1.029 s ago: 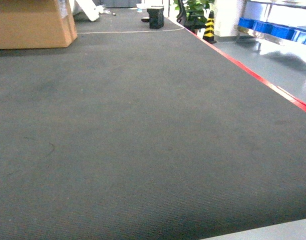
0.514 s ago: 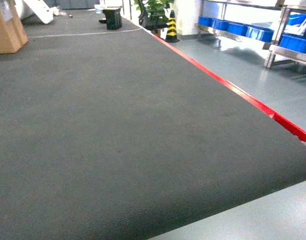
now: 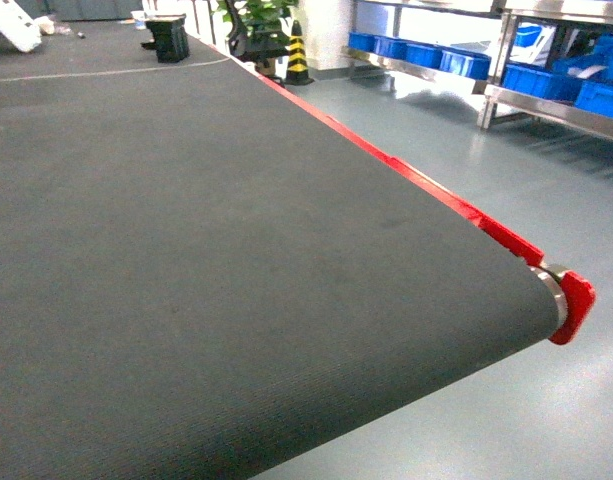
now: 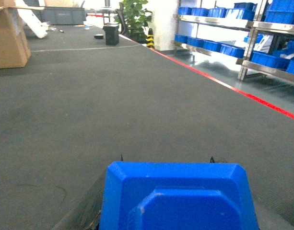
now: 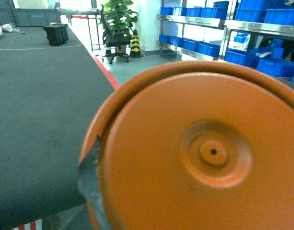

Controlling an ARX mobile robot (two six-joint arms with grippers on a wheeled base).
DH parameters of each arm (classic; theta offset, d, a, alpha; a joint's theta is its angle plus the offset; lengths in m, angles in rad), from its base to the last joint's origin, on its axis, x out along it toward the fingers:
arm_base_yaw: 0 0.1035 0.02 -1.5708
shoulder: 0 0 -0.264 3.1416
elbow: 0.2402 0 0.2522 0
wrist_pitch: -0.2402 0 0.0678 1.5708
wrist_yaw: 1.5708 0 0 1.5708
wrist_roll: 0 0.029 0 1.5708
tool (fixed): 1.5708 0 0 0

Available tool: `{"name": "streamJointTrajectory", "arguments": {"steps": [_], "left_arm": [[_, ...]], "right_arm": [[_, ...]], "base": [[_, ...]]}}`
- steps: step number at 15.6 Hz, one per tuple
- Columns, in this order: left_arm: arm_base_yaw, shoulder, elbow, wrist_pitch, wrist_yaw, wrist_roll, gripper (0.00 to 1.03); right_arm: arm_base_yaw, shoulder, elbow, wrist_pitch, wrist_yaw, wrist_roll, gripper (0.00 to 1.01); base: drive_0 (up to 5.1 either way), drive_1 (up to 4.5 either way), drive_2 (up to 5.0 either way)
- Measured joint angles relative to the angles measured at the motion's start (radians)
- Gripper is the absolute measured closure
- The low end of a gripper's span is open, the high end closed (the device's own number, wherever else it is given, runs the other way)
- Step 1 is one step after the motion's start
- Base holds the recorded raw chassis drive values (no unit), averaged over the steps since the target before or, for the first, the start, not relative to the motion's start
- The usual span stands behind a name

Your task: Sort blue parts and orange caps into right shelf containers

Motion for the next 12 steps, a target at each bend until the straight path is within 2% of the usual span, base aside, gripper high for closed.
{"name": "streamJointTrajectory", "arguments": {"steps": [12], "left_arm": [[0.0,0.0,0.0,0.0,0.0,0.0,0.61]], "right_arm": [[0.0,0.0,0.0,0.0,0.0,0.0,0.55]], "base": [[-1.6,-1.59,-1.6]]}}
